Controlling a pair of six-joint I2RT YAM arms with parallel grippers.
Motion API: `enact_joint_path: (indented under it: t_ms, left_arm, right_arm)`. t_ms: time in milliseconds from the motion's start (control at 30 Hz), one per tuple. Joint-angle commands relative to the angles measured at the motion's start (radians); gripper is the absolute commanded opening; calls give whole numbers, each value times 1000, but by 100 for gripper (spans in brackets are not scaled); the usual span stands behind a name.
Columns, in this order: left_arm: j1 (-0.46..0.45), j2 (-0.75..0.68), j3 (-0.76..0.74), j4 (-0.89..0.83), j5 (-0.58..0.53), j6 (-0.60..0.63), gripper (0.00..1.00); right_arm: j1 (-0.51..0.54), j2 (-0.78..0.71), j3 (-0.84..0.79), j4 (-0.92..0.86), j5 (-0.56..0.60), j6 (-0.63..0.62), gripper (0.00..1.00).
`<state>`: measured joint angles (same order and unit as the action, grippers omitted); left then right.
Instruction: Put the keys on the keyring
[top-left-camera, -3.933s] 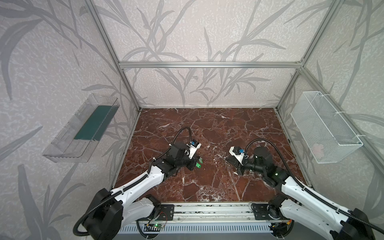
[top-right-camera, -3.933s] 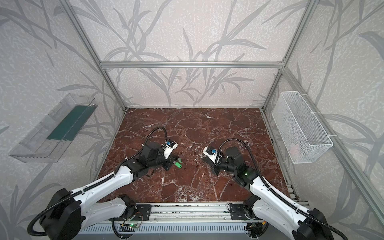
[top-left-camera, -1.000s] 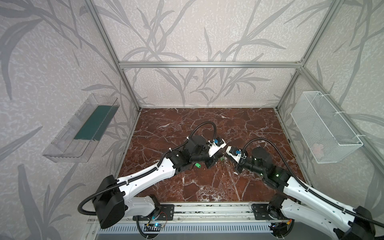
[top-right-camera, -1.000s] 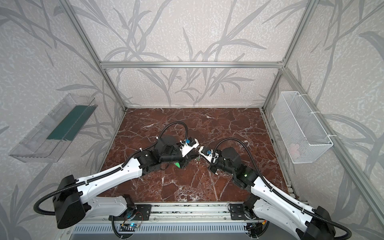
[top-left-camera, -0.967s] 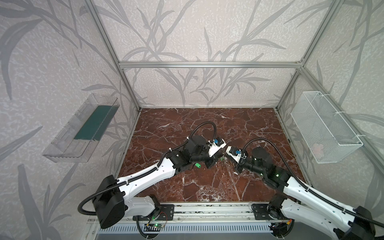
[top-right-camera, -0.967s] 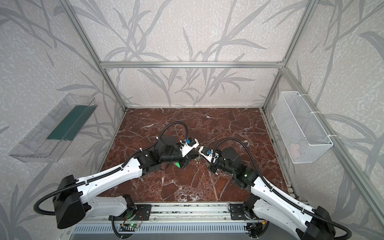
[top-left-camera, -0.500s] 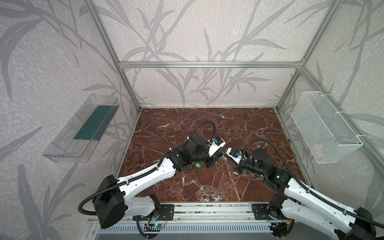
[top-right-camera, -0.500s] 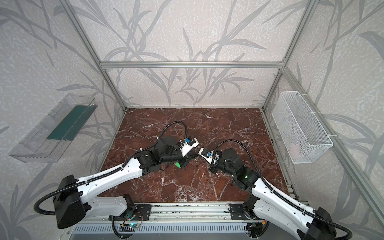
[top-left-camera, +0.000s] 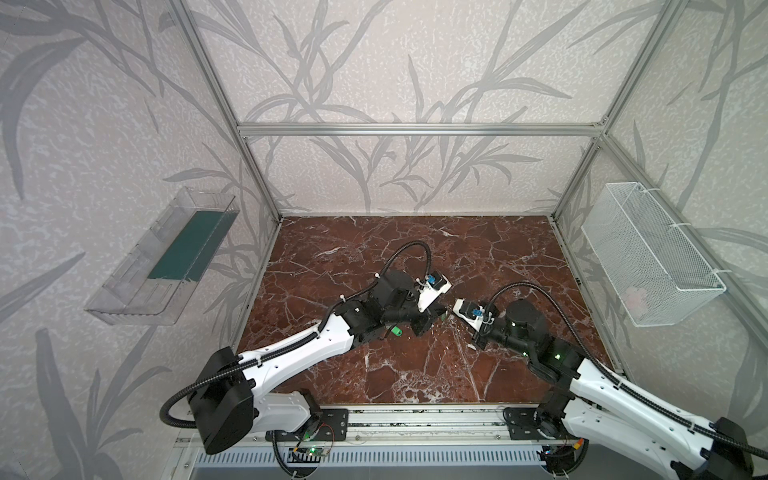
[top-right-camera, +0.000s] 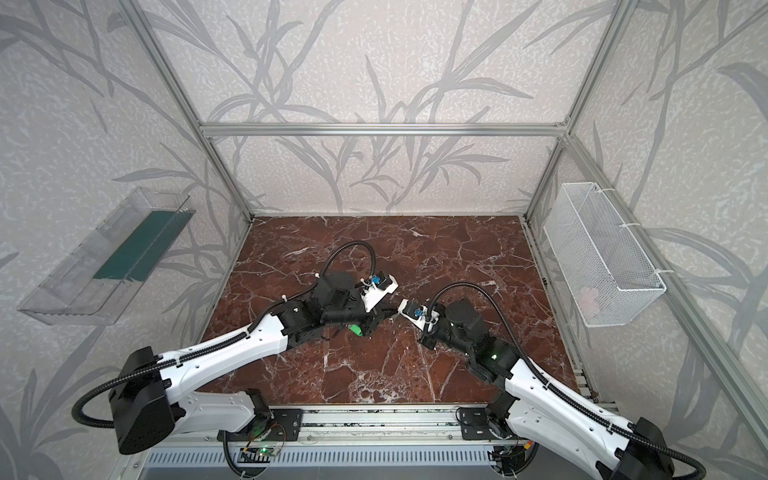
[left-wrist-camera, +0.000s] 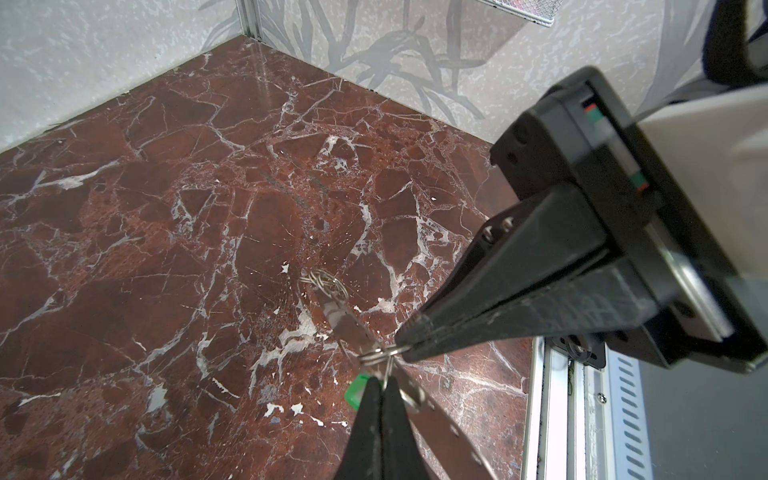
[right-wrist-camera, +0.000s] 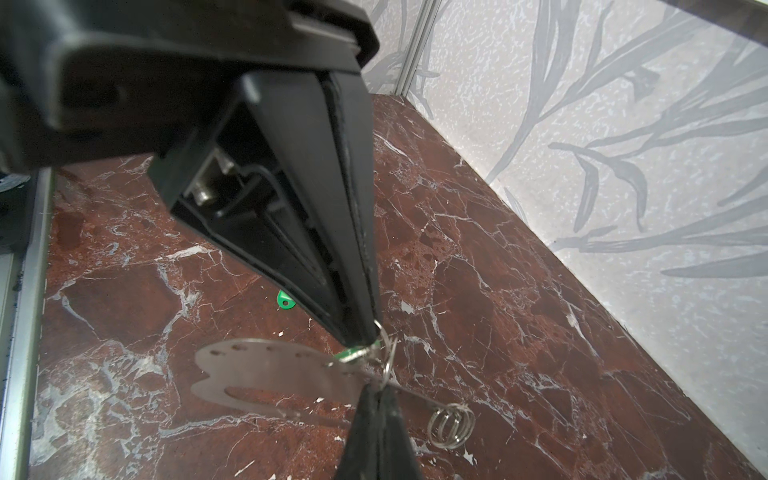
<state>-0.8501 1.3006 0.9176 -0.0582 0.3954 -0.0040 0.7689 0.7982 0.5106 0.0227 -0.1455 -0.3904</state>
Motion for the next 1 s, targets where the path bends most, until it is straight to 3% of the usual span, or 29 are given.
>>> enact_joint_path:
  t_ms: [0, 667, 967]
  left_arm:
    - [14, 13, 20, 20, -21, -16, 0]
    - [34, -36, -22, 49, -17, -45, 0]
    - [36, -19, -33, 56, 78, -36, 0]
  right_arm:
    - [17, -33, -11, 57, -19, -20, 0]
    - [17, -88, -76, 136, -47, -71, 0]
    - [17, -100, -118, 263, -53, -35, 0]
